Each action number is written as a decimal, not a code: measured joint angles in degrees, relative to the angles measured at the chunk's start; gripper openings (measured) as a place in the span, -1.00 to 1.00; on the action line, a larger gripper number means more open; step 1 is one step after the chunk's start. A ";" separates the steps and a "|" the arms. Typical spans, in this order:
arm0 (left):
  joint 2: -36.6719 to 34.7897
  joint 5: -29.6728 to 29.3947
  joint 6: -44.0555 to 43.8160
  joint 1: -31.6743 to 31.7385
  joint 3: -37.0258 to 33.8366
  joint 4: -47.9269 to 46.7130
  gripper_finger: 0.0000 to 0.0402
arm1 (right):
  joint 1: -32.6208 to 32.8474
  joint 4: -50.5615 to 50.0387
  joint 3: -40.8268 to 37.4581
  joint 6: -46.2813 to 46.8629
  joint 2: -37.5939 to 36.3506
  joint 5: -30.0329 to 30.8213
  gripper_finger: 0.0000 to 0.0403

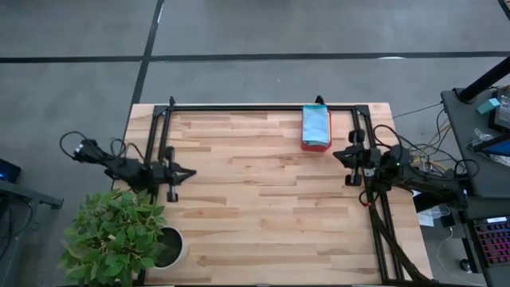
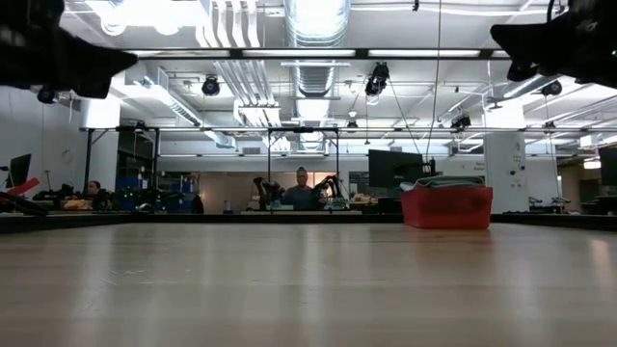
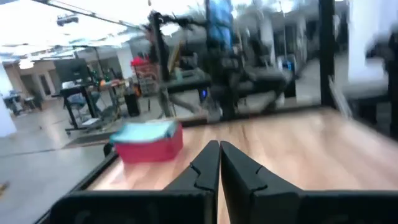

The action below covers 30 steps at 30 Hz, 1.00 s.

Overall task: Fold microfiber towels
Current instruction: Return to Home Position

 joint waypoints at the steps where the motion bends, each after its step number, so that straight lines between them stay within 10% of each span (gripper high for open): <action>1: 1.23 0.45 1.04 0.03 -1.28 0.52 -1.00 | 0.05 0.06 0.00 0.08 0.06 -1.34 -0.96; 13: 6.06 -0.17 0.09 0.08 -3.03 10.01 -1.00 | 0.27 -1.74 -0.04 23.20 1.54 -1.20 -0.96; 30: 6.91 -0.14 0.05 0.08 -3.12 9.94 -1.00 | 0.27 -2.46 -0.06 22.35 1.57 -1.20 -0.96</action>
